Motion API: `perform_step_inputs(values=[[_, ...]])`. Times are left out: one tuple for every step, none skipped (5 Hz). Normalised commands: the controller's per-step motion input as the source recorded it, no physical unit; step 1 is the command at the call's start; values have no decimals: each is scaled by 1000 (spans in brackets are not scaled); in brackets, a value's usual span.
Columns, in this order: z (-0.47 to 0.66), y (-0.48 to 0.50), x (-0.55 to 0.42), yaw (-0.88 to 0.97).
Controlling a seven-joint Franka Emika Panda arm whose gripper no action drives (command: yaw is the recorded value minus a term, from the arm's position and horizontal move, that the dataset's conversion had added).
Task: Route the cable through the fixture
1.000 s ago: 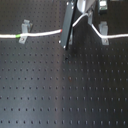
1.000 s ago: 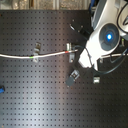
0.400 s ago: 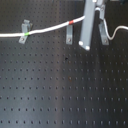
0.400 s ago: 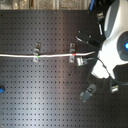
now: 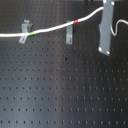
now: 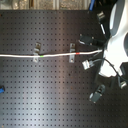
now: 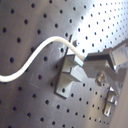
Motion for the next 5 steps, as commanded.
perform_step_inputs(values=[[176,7,-70,-1000],[104,-4,-110,-1000],[23,59,-425,-537],[84,193,-479,-126],[398,-2,-258,-266]])
